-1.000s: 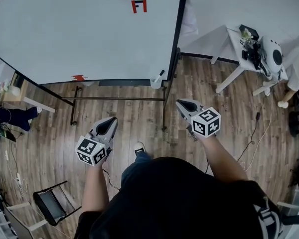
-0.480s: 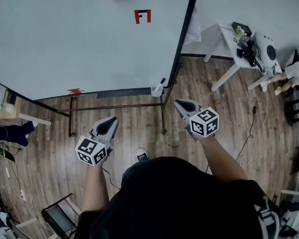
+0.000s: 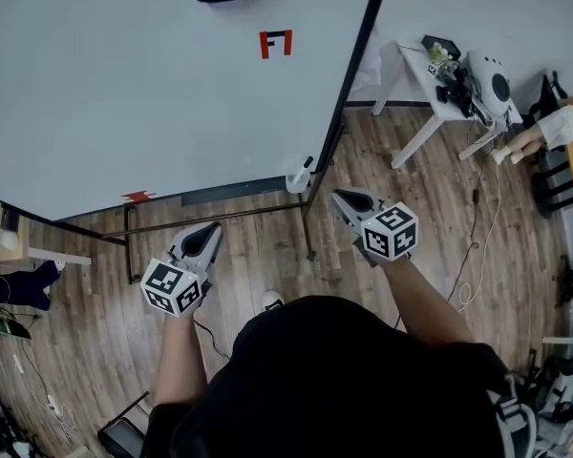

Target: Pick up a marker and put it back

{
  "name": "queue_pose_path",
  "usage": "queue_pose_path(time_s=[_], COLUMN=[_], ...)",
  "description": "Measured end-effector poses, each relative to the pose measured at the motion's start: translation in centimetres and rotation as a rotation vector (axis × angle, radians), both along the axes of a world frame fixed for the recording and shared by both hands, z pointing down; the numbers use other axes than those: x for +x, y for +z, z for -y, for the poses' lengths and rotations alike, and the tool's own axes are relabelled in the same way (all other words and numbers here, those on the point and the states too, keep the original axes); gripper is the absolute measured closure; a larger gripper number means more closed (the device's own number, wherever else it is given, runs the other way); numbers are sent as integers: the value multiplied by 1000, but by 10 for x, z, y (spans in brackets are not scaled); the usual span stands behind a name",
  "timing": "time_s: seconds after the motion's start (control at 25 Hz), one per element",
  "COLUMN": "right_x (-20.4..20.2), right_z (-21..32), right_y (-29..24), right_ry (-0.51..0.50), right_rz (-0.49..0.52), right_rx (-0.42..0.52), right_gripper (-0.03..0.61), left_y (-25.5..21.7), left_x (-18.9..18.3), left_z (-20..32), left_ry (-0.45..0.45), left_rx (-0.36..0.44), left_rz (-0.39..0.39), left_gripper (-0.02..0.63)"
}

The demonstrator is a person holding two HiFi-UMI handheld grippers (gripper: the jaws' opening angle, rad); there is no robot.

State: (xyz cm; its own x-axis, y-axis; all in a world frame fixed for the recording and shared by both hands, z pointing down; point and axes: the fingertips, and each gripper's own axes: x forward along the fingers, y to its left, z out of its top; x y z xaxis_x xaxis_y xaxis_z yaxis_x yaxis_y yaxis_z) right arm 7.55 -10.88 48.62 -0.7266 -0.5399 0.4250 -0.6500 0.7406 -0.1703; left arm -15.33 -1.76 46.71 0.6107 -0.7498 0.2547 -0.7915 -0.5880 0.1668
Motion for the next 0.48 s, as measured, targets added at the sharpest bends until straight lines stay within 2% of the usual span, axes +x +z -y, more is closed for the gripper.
queue_pose_path(time_s=[0.48], right_x=[-33], right_z=[1], right_y=[10], right_ry=[65], right_rz=[-22], right_rx=[-16], right_gripper=[575], left_y=[13], left_x=[-47], left_z=[11], left_ry=[51], left_rx=[-11], left_rz=[-15], left_gripper=[594])
